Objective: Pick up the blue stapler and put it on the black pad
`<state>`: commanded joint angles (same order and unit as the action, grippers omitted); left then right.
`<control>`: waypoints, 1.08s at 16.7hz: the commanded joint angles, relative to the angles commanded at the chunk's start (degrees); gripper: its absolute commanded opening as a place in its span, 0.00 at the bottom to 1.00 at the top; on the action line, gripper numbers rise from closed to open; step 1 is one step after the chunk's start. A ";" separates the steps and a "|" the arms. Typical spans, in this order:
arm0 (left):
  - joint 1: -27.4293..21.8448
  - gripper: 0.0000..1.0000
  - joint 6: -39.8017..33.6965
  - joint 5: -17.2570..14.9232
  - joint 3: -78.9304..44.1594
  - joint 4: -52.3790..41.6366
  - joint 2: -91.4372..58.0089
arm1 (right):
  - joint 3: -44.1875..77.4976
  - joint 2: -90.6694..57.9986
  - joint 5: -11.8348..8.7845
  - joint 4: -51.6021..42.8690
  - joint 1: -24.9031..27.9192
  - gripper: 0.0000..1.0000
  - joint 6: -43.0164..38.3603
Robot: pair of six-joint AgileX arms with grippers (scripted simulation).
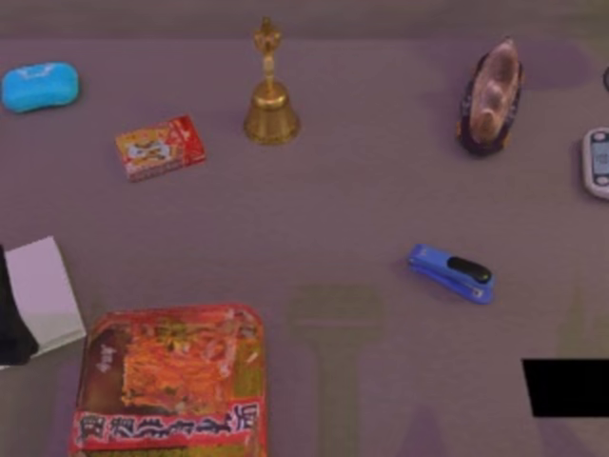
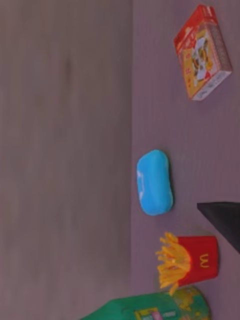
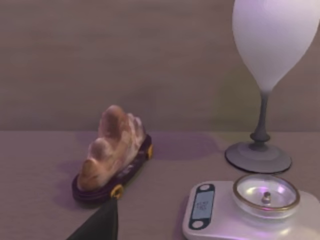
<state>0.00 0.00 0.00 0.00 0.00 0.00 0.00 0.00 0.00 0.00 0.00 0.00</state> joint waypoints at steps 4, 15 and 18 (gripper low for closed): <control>0.00 1.00 0.00 0.00 0.00 0.00 0.00 | 1.75 -1.75 -0.12 -1.33 0.61 1.00 0.59; 0.00 1.00 0.00 0.00 0.00 0.00 0.00 | 44.49 -52.31 -0.10 -31.71 11.70 1.00 14.00; 0.00 1.00 0.00 0.00 0.00 0.00 0.00 | 59.03 -71.94 0.01 -42.72 15.59 1.00 18.81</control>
<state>0.00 0.00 0.00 0.00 0.00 0.00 59.03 -71.94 0.01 -42.72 15.59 18.81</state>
